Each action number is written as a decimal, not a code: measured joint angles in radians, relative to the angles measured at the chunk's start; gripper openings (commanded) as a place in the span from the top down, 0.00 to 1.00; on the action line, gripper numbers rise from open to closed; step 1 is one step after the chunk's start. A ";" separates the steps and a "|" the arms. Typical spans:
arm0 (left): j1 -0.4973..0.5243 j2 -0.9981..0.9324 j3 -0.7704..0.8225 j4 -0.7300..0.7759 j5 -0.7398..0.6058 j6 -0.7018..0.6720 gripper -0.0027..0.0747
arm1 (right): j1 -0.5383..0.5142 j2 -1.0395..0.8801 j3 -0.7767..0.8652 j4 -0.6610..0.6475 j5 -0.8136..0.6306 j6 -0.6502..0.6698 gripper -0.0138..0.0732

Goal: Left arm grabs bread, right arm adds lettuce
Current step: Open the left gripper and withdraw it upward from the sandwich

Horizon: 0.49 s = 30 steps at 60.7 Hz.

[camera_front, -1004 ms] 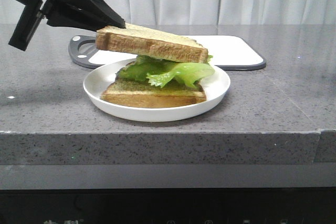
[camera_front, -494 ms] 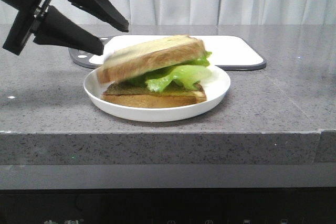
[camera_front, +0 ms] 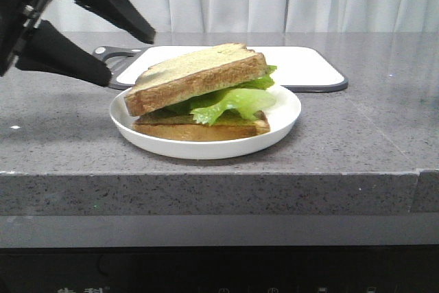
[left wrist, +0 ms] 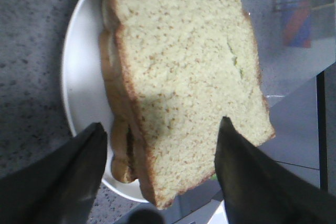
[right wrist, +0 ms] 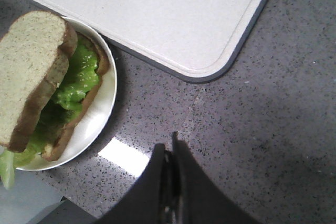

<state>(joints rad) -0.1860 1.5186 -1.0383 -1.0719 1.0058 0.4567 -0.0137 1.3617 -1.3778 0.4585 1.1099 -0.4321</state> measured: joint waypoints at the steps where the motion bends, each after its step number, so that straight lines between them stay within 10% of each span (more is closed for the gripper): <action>1: 0.005 -0.002 0.000 0.000 0.003 0.000 0.40 | 0.000 0.000 0.000 0.000 0.000 0.000 0.91; 23: 0.033 -0.083 0.000 0.003 0.012 0.000 0.98 | 0.000 0.000 0.000 0.000 -0.002 0.000 0.91; 30: 0.033 -0.086 0.000 0.003 0.012 0.000 0.99 | 0.000 0.000 0.000 0.000 -0.002 0.000 0.91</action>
<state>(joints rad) -0.1534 1.4328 -1.0383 -1.0690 1.0173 0.4567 -0.0137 1.3617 -1.3778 0.4585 1.1081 -0.4321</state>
